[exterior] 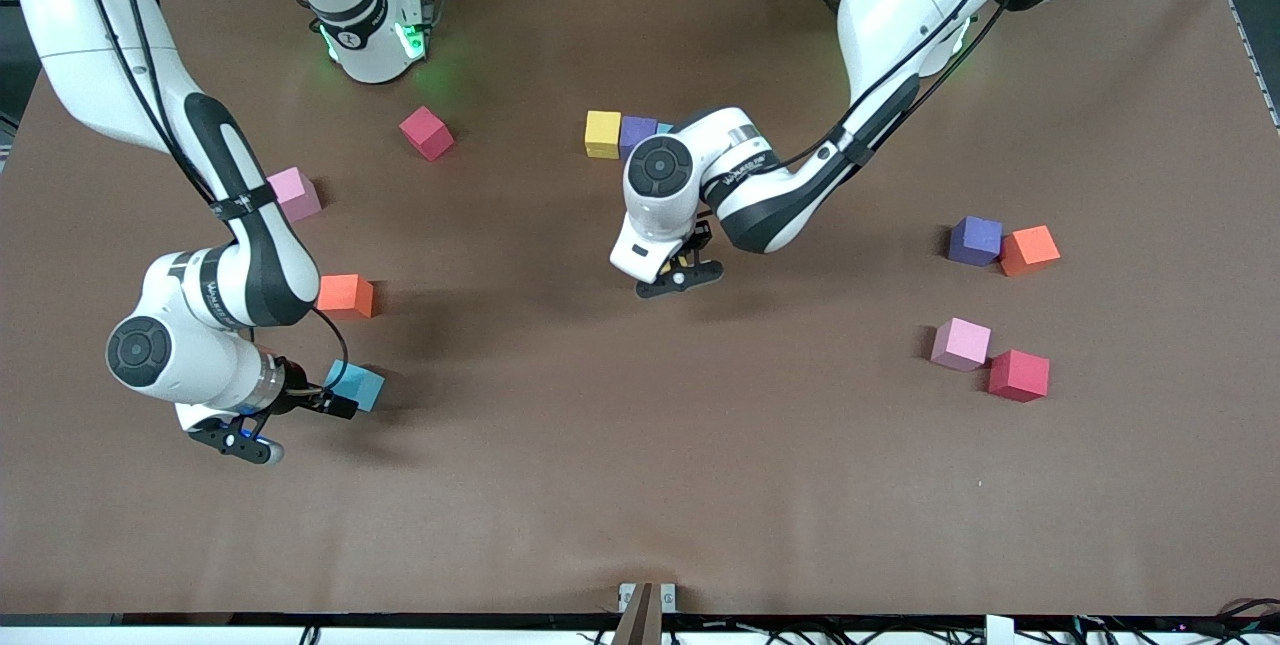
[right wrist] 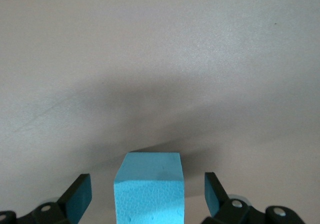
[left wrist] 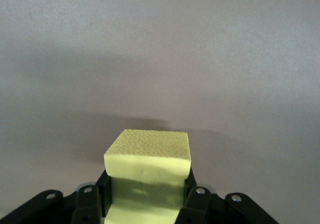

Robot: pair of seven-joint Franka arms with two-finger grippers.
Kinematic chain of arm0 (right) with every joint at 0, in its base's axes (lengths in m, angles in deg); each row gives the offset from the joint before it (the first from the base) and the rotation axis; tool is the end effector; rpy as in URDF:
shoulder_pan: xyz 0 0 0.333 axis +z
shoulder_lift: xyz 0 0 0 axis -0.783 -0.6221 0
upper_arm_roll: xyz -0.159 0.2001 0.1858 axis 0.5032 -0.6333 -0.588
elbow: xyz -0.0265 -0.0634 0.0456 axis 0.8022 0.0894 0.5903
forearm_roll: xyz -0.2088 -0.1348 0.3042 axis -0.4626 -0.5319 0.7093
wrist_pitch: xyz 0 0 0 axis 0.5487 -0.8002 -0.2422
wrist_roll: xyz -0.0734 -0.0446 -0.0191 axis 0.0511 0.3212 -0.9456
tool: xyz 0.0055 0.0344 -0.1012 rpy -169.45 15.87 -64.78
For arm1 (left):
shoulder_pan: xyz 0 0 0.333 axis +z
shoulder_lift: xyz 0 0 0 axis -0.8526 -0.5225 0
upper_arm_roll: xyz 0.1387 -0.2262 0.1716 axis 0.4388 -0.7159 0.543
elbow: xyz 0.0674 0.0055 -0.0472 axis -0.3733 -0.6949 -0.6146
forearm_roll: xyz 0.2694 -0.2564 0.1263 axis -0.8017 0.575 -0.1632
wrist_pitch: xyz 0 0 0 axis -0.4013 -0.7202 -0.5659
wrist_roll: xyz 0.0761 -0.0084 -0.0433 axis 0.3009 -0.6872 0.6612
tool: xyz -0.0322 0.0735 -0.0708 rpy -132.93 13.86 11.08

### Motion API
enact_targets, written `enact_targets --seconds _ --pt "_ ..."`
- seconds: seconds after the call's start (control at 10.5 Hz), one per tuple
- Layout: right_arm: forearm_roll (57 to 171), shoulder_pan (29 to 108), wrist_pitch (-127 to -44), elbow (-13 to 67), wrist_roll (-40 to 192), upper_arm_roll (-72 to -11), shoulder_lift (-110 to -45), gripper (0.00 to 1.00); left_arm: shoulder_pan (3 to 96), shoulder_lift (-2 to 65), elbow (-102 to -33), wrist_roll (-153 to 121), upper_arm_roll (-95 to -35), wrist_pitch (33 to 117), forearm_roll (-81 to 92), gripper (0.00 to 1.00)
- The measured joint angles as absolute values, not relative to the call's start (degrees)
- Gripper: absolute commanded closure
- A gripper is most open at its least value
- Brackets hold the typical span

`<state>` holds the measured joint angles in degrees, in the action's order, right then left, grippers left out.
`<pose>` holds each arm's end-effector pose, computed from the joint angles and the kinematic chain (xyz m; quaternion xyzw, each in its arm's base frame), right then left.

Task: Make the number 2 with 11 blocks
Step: 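Carry the yellow cube toward the green cube while the right gripper carries cyan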

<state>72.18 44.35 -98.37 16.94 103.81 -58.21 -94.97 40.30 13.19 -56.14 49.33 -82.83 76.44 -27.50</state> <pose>0.7040 0.0281 0.2343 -0.9866 0.1602 0.0108 0.0306 0.4793 -0.5043 0.2581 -0.9931 -0.1063 0.0457 0.0173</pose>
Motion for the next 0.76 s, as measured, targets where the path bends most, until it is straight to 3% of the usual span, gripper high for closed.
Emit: enact_targets --seconds 0.38,0.76 --pt "72.3 44.0 -98.7 17.0 103.8 -58.2 -96.4 0.00 40.4 13.3 -57.8 43.8 -83.0 76.6 -30.4 0.53" --pt "72.4 43.6 -98.3 18.2 103.8 -58.3 -97.0 0.00 44.6 13.5 -62.5 43.8 -87.6 81.6 -32.5 0.53"
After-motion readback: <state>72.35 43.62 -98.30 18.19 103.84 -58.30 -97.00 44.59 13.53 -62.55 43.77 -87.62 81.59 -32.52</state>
